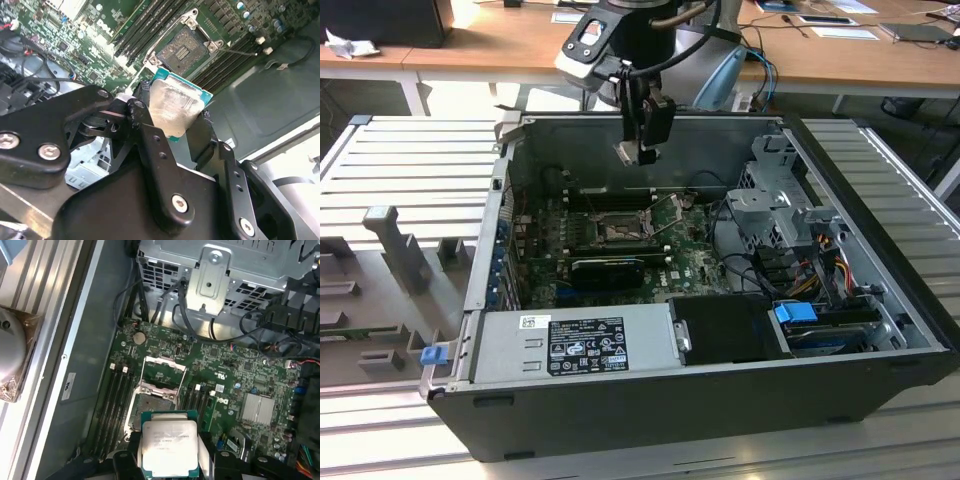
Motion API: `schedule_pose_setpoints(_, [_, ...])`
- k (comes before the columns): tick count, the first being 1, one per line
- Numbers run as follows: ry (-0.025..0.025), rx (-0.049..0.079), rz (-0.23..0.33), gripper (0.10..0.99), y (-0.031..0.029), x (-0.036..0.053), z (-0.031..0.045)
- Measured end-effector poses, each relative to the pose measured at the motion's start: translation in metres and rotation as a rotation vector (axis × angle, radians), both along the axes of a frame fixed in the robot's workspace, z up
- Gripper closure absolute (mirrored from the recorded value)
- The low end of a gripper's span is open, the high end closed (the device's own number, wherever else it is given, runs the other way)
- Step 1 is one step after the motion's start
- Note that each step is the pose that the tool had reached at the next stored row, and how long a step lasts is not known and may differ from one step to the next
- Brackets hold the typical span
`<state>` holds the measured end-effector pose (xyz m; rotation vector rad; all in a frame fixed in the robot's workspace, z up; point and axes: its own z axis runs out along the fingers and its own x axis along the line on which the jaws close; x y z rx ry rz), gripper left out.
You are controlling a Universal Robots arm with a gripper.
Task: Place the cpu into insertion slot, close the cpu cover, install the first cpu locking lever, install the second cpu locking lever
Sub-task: 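Place the cpu into insertion slot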
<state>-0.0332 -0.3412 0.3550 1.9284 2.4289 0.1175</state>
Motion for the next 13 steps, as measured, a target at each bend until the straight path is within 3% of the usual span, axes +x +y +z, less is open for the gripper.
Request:
schedule_pose_setpoints(6, [0.0,0.0,-0.078,0.553,0.0,0.0,-0.0016])
schedule_pose_setpoints(13, [0.0001,0.0,-0.089,0.553,0.0,0.0,-0.0036])
